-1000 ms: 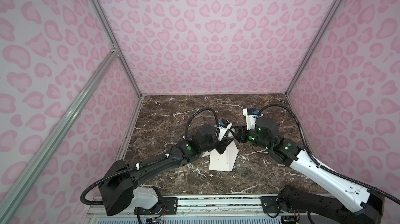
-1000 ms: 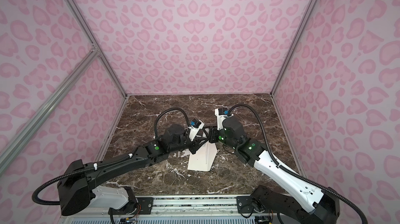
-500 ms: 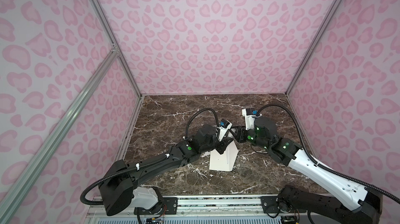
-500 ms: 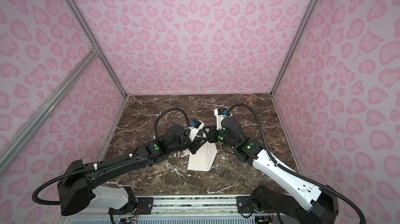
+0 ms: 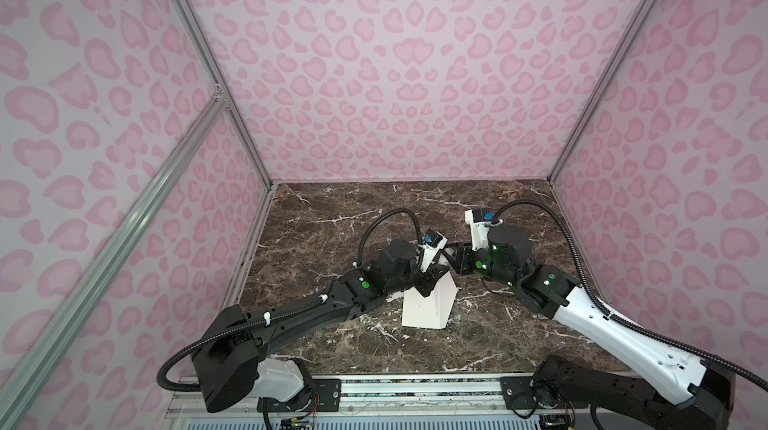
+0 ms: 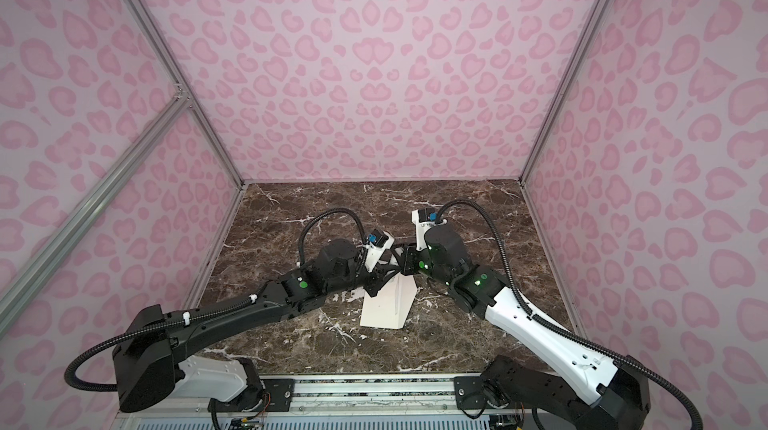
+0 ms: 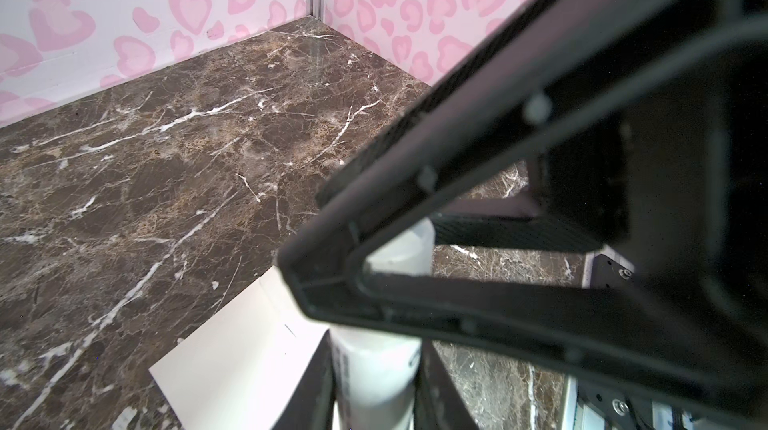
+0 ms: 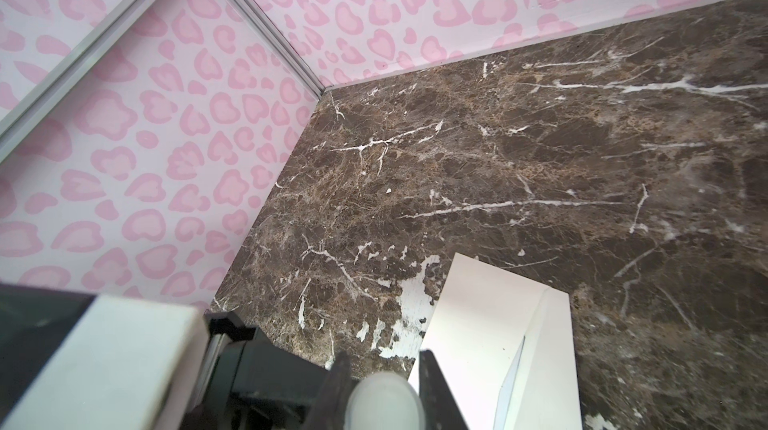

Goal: Place the letter into the envelope and seal it
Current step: 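Pull the cap off the glue stick with the right gripper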

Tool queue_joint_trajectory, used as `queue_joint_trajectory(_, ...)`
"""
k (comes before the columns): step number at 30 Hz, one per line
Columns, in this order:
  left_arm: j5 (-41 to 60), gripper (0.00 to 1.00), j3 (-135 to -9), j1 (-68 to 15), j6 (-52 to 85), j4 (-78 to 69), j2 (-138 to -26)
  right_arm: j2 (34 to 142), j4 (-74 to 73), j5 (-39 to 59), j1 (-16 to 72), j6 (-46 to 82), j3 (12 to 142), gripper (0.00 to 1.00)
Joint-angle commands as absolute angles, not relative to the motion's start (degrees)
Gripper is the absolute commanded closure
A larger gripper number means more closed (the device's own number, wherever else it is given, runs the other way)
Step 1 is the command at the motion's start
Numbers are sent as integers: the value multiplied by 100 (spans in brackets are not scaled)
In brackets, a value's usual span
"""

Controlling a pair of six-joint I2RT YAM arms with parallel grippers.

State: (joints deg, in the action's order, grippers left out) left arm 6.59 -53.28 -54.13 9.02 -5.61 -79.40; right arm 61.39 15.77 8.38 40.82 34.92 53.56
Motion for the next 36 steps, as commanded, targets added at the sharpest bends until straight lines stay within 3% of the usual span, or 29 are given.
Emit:
queue_joint_trajectory(1, 492, 81, -5418, -5414, 923, -345, -7997, 6153, 1381, 765, 4080, 3458, 5430, 82)
queue_joint_trajectory(19, 465, 91, -5414, -5414, 963, -239, -8026, 6230, 1555, 535, 4083, 3271, 5674, 87)
queue_joint_trajectory(36, 465, 90, -5335, -5416, 949, -143, -7965, 6319, 1642, 483, 4021, 3134, 5830, 90)
